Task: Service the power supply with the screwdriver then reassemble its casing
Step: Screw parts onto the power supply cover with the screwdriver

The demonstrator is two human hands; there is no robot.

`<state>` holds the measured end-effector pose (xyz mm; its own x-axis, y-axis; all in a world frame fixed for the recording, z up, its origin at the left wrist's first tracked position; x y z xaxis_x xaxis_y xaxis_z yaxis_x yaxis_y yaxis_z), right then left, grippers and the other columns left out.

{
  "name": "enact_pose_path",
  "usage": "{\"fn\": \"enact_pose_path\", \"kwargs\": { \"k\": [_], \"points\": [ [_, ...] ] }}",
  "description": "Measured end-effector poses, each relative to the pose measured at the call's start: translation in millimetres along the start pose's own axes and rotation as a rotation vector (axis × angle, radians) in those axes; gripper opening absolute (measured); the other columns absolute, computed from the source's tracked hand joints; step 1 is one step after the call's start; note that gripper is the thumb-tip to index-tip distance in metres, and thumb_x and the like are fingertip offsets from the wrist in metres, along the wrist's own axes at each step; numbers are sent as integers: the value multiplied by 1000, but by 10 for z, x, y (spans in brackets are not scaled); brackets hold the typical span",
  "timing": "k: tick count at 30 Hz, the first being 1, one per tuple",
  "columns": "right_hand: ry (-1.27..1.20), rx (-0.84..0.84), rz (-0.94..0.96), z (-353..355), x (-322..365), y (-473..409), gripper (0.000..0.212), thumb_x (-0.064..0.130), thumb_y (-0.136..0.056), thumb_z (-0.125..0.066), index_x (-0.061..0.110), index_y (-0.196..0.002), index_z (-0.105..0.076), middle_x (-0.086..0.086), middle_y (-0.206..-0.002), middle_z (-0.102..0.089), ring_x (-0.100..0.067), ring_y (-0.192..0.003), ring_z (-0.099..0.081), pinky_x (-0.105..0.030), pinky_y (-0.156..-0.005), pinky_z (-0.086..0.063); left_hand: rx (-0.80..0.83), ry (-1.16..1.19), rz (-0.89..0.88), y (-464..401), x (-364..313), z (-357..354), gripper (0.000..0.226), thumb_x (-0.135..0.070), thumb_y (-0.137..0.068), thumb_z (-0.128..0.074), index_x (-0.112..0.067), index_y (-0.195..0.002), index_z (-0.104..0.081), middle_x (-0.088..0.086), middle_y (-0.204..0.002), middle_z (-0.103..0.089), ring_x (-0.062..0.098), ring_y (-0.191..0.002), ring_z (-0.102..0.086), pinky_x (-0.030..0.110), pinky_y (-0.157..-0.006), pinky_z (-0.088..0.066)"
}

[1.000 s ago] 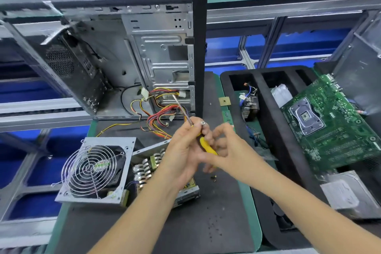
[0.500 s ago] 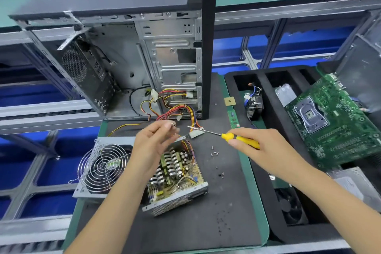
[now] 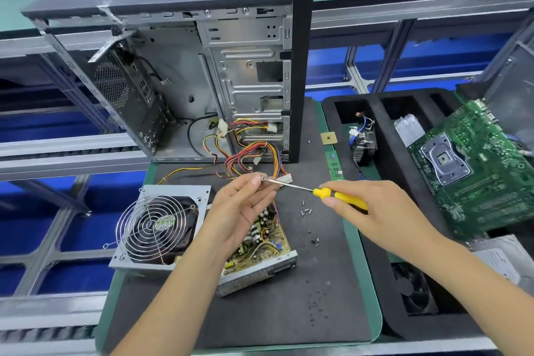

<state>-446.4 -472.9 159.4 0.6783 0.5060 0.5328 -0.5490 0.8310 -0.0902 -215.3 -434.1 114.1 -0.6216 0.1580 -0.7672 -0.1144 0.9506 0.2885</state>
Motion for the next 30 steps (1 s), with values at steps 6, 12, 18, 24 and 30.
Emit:
{"fn": "enact_pose_path", "kwargs": {
  "k": [6,12,18,24,30],
  "points": [
    [-2,-10,21,10,-8,-3,33,59,-88,-41,44,-109,-61,15,-78,-66,-6,-70,-57,-35,-62,-50,20,13,-2,4,-2,-25,16,-10,-82,-62,-12,-80,-78,13,-91,-75,22,-91,-73,26,-75,-58],
    [27,-50,22,9,-28,26,41,64,-85,-37,43,-111,-61,12,-85,-69,-9,-75,-61,-34,-65,-51,17,7,-22,11,40,-9,14,-12,-82,-62,-11,-82,-77,13,-90,-75,21,-90,-73,25,-76,-58],
    [-199,180,-128,-136,-43,124,37,69,-80,-40,34,-83,-53,7,-48,-45,-8,-44,-36,-18,-45,-27,-31,-65,-61,110,203,69,21,-10,-83,-61,4,-99,-64,15,-89,-74,21,-84,-73,24,-74,-57],
    [-735,514,-381,-310,33,130,45,54,-90,-49,12,-86,-63,-1,-53,-40,-10,-41,-25,-18,-42,-20,-106,-107,-69,222,226,203,18,-6,-85,-60,7,-96,-64,20,-90,-73,22,-82,-73,24,-73,-58],
    [-719,517,-352,-333,95,97,44,52,-93,-46,11,-91,-64,4,-53,-48,-10,-41,-34,-18,-45,-26,-76,-223,-105,280,139,250,19,-4,-93,-56,9,-104,-64,20,-97,-73,23,-91,-72,27,-82,-58]
  ]
}}
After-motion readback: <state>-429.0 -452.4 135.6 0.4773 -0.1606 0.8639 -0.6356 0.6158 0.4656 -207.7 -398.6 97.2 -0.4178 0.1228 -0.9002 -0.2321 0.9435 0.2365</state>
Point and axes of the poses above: each hand's wrist, its own y-axis away from the middle knuckle, its own z-axis out of the back of the hand, x = y × z, the point moved 1 cm from there along -y, towards the middle knuckle
